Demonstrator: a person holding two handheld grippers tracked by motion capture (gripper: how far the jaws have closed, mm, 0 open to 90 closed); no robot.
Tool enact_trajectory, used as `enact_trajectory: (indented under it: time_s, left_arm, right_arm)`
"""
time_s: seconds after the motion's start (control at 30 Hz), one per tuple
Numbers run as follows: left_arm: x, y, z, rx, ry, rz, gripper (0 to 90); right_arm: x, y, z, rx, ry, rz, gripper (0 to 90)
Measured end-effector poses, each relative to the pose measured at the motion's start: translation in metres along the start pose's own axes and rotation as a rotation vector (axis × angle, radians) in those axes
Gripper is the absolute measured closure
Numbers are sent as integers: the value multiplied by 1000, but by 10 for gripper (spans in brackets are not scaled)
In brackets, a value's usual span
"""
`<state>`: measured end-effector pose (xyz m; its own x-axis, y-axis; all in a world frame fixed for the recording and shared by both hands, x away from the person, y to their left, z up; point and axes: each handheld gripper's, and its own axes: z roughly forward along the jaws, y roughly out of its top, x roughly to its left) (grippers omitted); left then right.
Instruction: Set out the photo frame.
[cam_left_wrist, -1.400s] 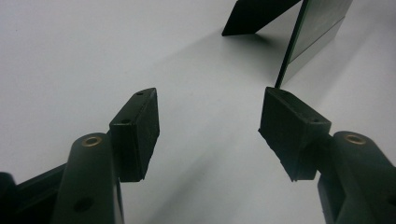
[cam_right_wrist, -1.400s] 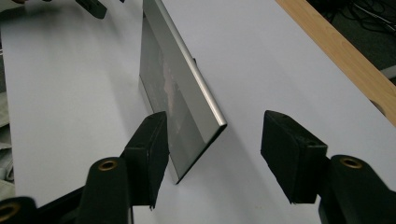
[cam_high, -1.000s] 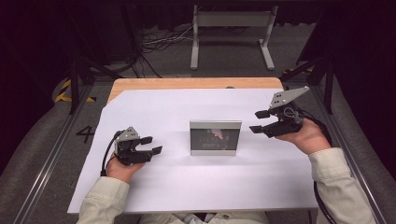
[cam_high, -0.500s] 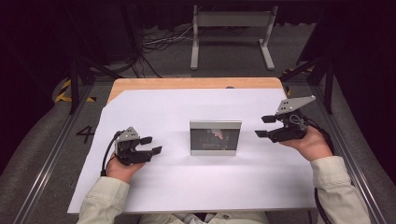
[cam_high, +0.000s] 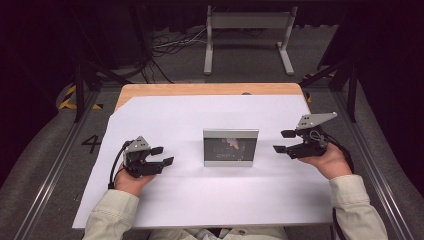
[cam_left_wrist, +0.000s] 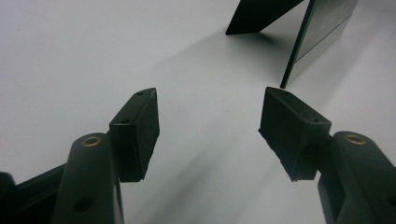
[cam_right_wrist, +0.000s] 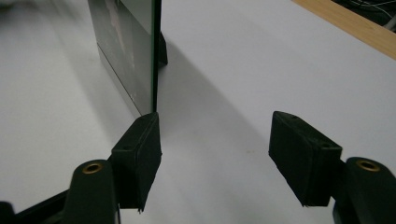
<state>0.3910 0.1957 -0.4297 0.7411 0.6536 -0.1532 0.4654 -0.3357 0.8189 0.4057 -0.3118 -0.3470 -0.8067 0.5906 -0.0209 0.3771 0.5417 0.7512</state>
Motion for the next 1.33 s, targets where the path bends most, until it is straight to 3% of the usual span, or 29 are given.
enact_trajectory:
  time_s: [0.33, 1.03, 1.33]
  left_arm:
    - [-1, 0, -1, -3, 4, -7, 374]
    - [2, -3, 0, -1, 35, 13, 366]
    - [4, -4, 2, -2, 35, 10, 357]
  right_arm:
    - [-1, -14, 10, 11, -3, 17, 314]
    - [-10, -54, 33, 16, -60, 59, 294]
    - [-6, -51, 33, -22, -62, 46, 275]
